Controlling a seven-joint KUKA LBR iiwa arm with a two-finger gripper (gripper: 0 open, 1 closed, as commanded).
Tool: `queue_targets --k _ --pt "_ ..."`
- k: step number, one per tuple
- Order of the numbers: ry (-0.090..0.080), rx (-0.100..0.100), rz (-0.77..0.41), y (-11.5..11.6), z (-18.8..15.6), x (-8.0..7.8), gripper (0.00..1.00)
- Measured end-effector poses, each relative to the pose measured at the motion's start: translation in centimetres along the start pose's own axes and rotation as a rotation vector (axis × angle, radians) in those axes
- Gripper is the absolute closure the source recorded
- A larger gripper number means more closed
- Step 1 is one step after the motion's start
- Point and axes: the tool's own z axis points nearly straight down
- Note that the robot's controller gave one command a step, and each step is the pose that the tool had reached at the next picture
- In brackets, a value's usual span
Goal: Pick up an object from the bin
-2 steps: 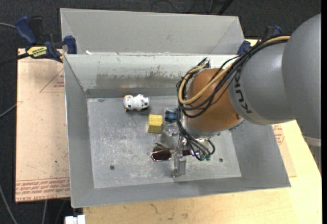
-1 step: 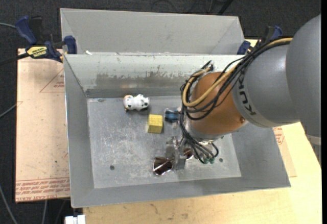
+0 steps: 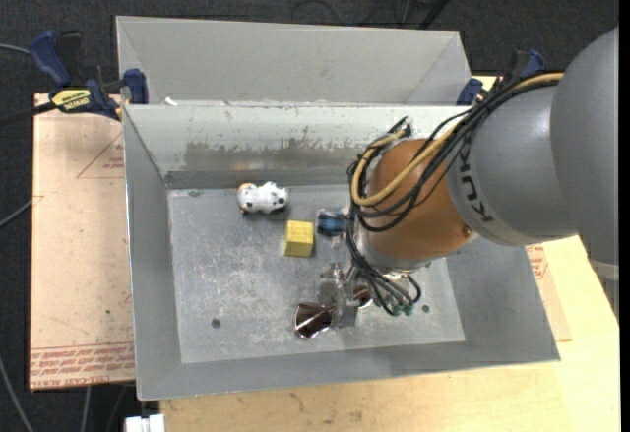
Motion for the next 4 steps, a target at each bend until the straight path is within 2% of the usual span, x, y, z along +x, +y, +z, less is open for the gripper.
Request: queue_targets --k 1,2,4 --pt "0.005 0.000 0.000 0.0 -0.4 0.1 1.00" --pt "0.013 0.000 0.000 0.0 -2.4 0.4 1.00" --pt "-0.003 0.001 0.000 0.1 -5.9 -0.1 1.00"
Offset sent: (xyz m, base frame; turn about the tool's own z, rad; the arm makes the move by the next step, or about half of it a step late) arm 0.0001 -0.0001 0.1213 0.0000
